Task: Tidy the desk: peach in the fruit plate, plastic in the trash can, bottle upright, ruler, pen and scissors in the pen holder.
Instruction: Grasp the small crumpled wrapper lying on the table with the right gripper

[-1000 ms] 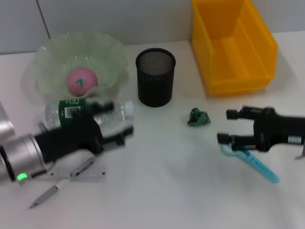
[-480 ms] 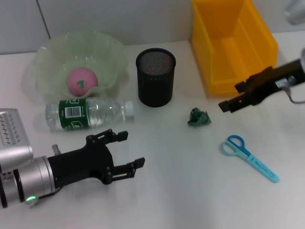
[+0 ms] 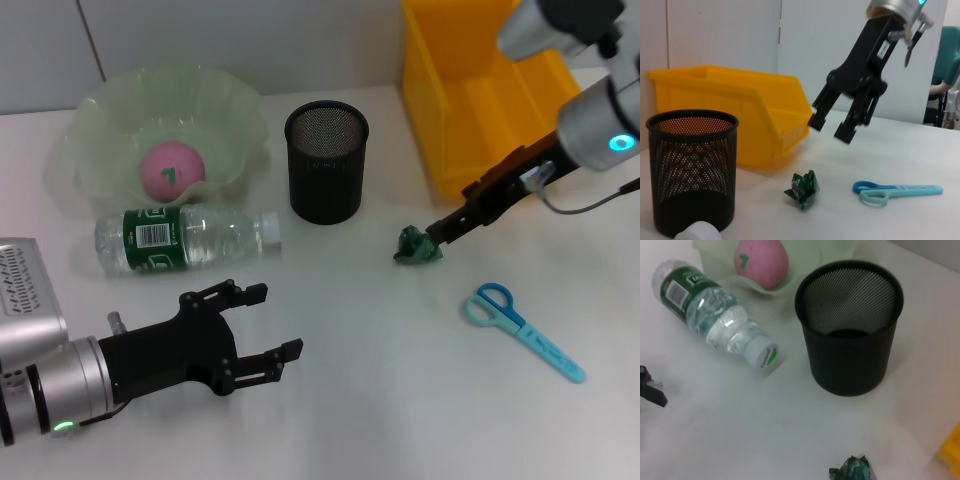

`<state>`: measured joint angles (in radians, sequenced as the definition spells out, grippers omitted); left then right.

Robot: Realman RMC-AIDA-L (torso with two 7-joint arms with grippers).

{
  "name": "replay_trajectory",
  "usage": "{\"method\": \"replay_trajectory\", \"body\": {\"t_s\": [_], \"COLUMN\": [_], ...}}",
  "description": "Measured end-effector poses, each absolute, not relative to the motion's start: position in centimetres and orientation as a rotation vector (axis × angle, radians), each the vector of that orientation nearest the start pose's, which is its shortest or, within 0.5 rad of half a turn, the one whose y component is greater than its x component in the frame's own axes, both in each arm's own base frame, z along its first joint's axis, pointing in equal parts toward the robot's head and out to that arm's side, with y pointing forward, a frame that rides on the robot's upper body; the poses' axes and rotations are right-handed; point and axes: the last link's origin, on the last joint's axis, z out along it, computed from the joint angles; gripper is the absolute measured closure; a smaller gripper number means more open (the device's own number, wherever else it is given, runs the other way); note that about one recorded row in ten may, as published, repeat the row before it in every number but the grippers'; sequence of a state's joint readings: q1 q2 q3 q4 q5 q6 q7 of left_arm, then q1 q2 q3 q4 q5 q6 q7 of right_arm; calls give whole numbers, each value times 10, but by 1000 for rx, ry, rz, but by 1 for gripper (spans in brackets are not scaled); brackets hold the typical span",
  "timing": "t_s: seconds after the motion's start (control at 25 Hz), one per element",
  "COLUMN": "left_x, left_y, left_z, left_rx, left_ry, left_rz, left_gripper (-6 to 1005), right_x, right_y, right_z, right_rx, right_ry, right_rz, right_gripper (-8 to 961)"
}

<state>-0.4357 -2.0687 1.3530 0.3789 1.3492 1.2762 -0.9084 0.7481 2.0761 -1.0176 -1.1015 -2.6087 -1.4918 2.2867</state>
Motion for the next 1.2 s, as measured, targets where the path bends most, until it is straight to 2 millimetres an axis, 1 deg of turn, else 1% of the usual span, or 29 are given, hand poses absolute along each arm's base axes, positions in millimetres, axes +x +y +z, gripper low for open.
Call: {"method": "replay_trajectory", "body": {"t_s": [0.2,0.24,0.48,0.84,1.2], "left_x": [-273,-273,-272,-273,-273], "left_y": [290,290,290,288,288], "left_z": [-81,-81,-82,-83,-83], "left_rx": [-2725,-2725,-2729,-2735,-2737], "left_ry": [-384,-385,-382,-371,-367], "left_rz": [-703,-704,-704,-697,-700], "left_gripper": [183,183,184,186,188], "right_x": [201,201,199,201,200], "right_y": [403,403,404,406,409], "right_z": [0,0,-24,-38,-44], "right_rx": [-2594,-2594,-2581,-2572,-2570], "right_ry": [889,889,827,815,813], "right_rz": [-320,-320,-390,-425,-432], "right_gripper": [119,119,118,119,157]}}
